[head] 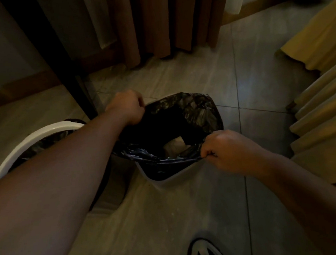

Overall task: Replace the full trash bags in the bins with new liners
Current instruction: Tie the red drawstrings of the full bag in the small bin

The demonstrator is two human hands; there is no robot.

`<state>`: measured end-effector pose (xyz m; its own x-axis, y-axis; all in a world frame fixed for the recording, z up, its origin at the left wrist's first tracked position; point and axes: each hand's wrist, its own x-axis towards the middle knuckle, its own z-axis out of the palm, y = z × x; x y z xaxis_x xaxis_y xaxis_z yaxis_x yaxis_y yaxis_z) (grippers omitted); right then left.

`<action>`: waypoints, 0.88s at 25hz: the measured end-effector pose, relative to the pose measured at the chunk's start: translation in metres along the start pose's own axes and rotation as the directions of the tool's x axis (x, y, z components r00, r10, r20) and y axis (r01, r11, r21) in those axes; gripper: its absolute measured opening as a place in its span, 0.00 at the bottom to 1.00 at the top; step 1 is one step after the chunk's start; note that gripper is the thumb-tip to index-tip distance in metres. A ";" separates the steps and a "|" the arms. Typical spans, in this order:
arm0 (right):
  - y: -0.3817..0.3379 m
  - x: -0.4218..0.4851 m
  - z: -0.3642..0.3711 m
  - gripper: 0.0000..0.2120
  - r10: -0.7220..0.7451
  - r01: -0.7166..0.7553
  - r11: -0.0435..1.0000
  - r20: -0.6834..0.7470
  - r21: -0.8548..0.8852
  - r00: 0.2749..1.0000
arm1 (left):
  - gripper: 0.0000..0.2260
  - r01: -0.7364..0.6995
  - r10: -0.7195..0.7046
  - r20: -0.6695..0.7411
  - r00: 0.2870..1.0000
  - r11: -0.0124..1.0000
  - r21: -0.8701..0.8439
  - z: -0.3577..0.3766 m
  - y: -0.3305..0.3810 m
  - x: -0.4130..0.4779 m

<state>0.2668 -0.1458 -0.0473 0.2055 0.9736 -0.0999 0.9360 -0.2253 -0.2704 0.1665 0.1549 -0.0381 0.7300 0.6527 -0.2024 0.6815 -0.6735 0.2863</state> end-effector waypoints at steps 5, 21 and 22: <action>0.003 -0.003 -0.036 0.09 0.132 -0.121 0.960 -0.027 0.254 0.991 | 0.21 0.078 -0.077 0.124 0.989 0.997 -0.008 0.009 0.007 -0.003; 0.033 -0.038 -0.010 0.35 0.381 -0.818 0.430 0.745 0.381 0.548 | 0.05 0.217 -0.092 0.200 0.975 0.563 -0.797 -0.017 0.034 -0.026; 0.030 -0.040 0.001 0.40 0.342 -0.828 0.277 0.755 0.488 0.560 | 0.05 0.224 -0.111 0.195 0.975 0.515 -0.828 -0.015 0.035 -0.026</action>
<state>0.2867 -0.1917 -0.0527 0.2194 0.4393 -0.8711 -0.0500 -0.8866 -0.4598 0.1708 0.1195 -0.0090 0.6458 0.6433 -0.4112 0.4723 0.0866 0.8772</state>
